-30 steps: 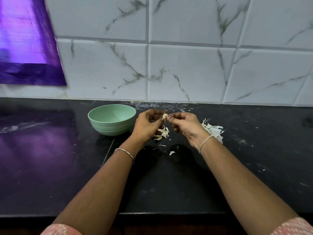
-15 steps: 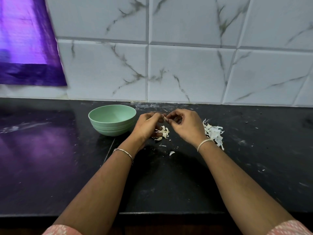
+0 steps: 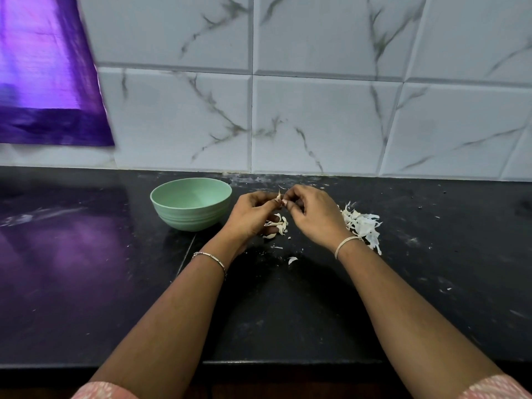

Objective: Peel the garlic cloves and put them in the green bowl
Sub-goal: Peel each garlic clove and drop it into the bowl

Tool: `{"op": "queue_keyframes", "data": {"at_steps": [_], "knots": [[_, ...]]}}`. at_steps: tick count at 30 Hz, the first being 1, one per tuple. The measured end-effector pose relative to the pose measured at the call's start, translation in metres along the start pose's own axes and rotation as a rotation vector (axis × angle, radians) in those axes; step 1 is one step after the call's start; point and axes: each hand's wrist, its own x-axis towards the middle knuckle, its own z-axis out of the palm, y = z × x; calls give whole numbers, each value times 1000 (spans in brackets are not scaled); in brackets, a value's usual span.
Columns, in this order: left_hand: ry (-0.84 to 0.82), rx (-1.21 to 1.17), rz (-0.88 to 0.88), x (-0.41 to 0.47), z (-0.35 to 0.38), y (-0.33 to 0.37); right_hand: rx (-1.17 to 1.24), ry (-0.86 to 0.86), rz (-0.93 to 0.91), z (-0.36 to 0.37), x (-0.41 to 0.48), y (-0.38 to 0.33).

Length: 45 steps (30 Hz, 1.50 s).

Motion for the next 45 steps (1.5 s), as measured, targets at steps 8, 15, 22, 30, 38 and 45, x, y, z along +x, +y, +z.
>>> {"op": "queue_keyframes", "data": {"at_steps": [8,15,22,30,38,45], "knots": [[-6,59,-44,1,0,0,-224,-37,-74,-2,-3,-5],[-13,36,-97,-1,2,2,-371,25,-76,-5,-5,-7],[-68,50,-146,-4,1,2,-295,61,107,-20,-1,18],[-68,-51,-168,-3,2,1,464,38,204,-23,4,22],[-102,-69,-158,-2,1,-1,509,-47,178,-7,3,10],[-68,-32,-96,-3,1,-4,217,-2,114,-8,2,12]]}}
